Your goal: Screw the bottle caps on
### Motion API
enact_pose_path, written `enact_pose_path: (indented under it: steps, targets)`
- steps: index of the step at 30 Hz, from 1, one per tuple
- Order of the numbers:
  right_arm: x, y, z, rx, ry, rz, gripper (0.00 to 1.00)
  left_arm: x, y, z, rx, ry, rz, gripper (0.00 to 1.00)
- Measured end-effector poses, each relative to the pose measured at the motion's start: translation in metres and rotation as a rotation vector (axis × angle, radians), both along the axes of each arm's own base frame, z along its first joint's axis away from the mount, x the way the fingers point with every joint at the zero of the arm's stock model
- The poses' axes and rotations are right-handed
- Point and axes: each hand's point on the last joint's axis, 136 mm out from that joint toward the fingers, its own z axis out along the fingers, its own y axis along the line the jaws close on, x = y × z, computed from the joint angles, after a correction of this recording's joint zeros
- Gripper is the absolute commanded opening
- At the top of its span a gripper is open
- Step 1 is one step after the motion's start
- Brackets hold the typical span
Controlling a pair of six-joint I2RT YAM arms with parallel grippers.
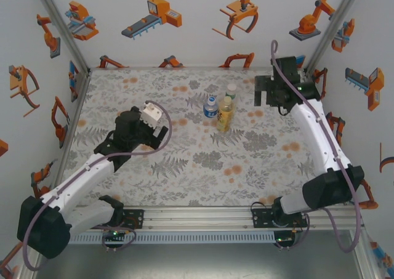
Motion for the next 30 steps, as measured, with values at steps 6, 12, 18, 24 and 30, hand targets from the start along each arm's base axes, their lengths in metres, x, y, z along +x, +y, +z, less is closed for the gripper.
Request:
enact_pose_path:
  steps: [6,12,18,24,30]
  targets:
    - [-0.019,-0.049,-0.090,-0.031,0.039,-0.107,0.99,0.021,0.060,-0.036,-0.027,0.014,0.238,0.97]
    - [-0.038,-0.073,-0.179,-0.044,0.029,-0.132,0.99,0.030,0.107,-0.072,-0.091,0.019,0.416,0.97]
    - [-0.039,-0.072,-0.216,-0.033,-0.075,-0.094,0.99,0.047,0.116,-0.091,-0.130,0.001,0.452,0.97]
    - [-0.013,-0.074,-0.195,0.005,-0.232,-0.081,0.99,0.061,0.121,-0.099,-0.163,-0.017,0.450,0.97]
    - [0.002,-0.067,-0.193,0.082,-0.353,-0.017,0.98,0.068,0.141,-0.092,-0.253,-0.058,0.471,0.97]
